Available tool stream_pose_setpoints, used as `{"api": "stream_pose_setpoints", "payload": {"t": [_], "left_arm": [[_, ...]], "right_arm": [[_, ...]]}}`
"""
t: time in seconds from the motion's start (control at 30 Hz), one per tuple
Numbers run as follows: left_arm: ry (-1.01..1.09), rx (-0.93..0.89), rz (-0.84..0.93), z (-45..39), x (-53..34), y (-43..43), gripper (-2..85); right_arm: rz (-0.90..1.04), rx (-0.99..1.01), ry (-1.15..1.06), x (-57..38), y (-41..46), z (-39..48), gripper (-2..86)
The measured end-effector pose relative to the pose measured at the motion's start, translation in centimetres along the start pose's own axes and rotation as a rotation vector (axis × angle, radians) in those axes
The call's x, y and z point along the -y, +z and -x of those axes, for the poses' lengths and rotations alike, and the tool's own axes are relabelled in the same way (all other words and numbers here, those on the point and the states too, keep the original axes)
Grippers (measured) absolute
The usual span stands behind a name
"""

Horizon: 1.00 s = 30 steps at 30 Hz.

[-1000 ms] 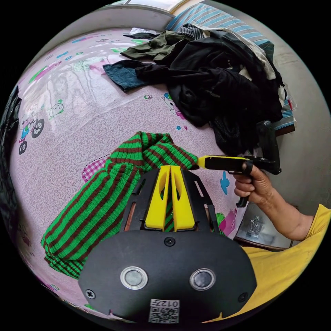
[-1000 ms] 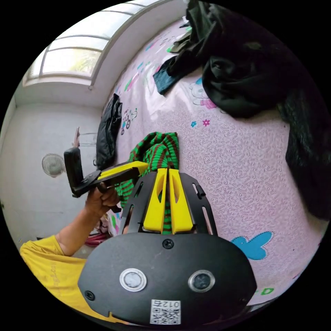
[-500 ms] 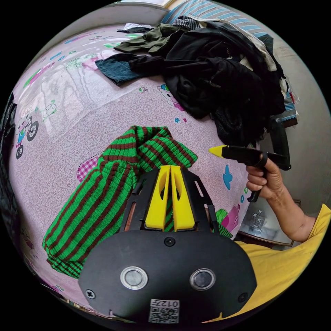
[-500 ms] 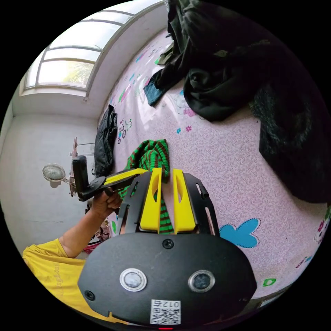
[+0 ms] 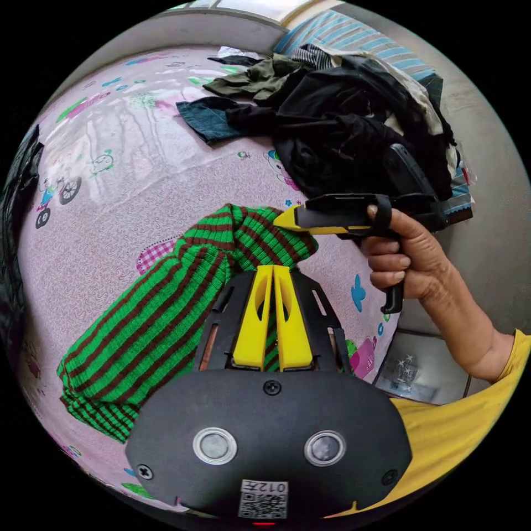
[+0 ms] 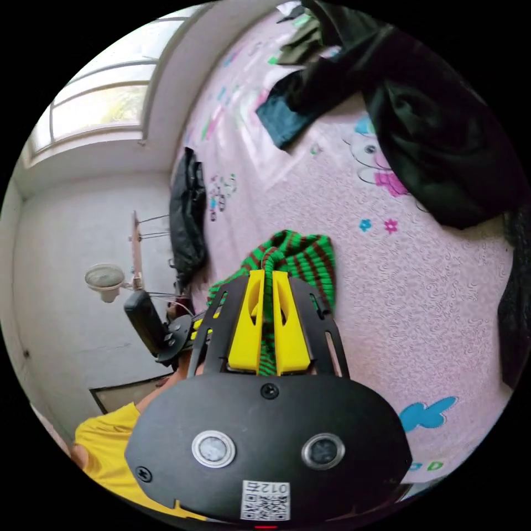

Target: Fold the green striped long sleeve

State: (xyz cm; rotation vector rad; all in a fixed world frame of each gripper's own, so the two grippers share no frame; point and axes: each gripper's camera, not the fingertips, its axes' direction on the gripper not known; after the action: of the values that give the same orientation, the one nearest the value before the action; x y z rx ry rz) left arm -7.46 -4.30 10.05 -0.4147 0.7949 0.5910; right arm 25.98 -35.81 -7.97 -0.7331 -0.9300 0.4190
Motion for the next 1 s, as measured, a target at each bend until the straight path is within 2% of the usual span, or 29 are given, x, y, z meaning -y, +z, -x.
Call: {"api": "stream_pose_setpoints", "payload": {"t": [0.13, 0.2, 0.23, 0.33, 0.43, 0.63, 0.73, 0.83, 0.93, 1.0], "left_arm": [[-0.016, 0.006, -0.086, -0.1, -2.4, -2.8, 0.4], [-0.025, 0.0, -0.046, 0.0, -3.1, -2.5, 0.4], [-0.023, -0.002, -0.025, -0.1, -3.7, -2.3, 0.4], [-0.001, 0.014, -0.008, -0.7, -4.8, -2.1, 0.4], [0.011, 0.017, -0.008, -1.4, -5.5, -2.1, 0.4], [0.034, 0.03, 0.065, -2.8, -7.2, -0.7, 0.5], [0.027, 0.021, 0.063, -3.7, -8.5, -0.7, 0.5], [0.019, 0.08, 0.101, -4.5, -10.0, -0.1, 0.4], [-0.007, 0.057, 0.084, -4.5, -11.9, -0.8, 0.4], [-0.02, 0.039, 0.054, -4.5, -13.3, -2.3, 0.4]], "right_arm": [[-0.122, 0.115, -0.02, -2.6, 0.4, -1.7, 2.3], [-0.163, 0.032, 0.128, -4.7, 0.8, -6.0, 2.3], [-0.177, 0.029, 0.135, -5.4, 0.8, -6.7, 2.3], [-0.168, 0.031, 0.083, -7.3, 1.3, -6.9, 2.3], [-0.128, -0.153, 0.026, -8.0, 2.1, -5.1, 2.1], [-0.256, -0.221, -0.074, -10.3, 1.2, -2.4, 1.1], [-0.201, -0.147, -0.215, -11.1, 3.6, -0.6, 0.7], [-0.07, -0.313, -0.097, -11.4, 7.8, -2.6, 0.5], [-0.107, -0.253, -0.058, -12.9, 8.7, -4.0, 0.4], [-0.137, -0.302, -0.103, -14.5, 8.8, -3.0, 0.4]]}}
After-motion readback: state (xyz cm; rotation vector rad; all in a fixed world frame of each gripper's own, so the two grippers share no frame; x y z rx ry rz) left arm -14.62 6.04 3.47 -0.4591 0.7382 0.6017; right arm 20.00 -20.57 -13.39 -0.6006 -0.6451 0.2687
